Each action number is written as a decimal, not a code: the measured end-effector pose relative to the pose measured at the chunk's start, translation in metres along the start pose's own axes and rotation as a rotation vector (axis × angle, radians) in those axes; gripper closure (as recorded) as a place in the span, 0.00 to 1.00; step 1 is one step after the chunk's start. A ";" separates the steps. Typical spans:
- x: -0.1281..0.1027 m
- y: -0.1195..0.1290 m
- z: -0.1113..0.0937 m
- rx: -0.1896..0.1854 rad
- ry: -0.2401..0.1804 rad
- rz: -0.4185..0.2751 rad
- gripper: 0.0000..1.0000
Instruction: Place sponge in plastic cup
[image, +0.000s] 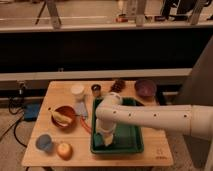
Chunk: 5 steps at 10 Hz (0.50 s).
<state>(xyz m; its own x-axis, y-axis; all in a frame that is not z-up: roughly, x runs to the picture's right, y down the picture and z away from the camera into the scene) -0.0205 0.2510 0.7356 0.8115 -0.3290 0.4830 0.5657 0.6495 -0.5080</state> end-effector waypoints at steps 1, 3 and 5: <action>-0.003 -0.001 0.001 0.001 0.001 -0.004 0.99; -0.005 -0.004 -0.003 0.010 0.000 0.004 0.99; 0.008 0.001 -0.023 0.032 -0.006 0.019 0.99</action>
<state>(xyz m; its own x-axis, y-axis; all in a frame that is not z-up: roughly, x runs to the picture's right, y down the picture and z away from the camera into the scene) -0.0103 0.2337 0.7224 0.8211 -0.3122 0.4778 0.5451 0.6771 -0.4943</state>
